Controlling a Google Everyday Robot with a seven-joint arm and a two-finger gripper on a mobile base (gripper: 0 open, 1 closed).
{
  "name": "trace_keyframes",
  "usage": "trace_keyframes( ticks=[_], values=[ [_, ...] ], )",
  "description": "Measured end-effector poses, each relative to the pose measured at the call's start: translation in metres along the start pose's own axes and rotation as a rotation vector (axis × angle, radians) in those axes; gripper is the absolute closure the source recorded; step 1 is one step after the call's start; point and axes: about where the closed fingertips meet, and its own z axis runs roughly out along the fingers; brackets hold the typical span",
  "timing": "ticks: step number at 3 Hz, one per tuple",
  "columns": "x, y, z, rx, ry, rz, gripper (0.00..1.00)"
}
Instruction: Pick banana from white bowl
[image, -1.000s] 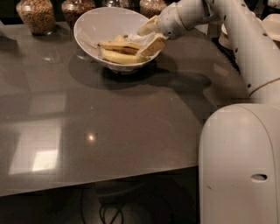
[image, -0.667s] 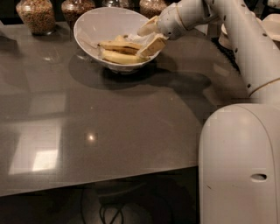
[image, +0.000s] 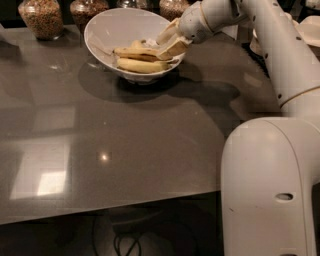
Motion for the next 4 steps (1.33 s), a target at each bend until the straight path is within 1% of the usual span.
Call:
trace_keyframes(
  ticks=[1,2,3,4],
  values=[
    [0.0067,-0.0034,0.0108,-0.015,-0.002,0.012,0.48],
    [0.0079,-0.0047,0.0119,-0.015,-0.003,0.015,0.48],
    [0.0078,-0.0048,0.0114,-0.016,-0.002,0.015,0.58],
    [0.0107,-0.0023,0.0157,-0.028,0.001,0.017,0.77]
  ],
)
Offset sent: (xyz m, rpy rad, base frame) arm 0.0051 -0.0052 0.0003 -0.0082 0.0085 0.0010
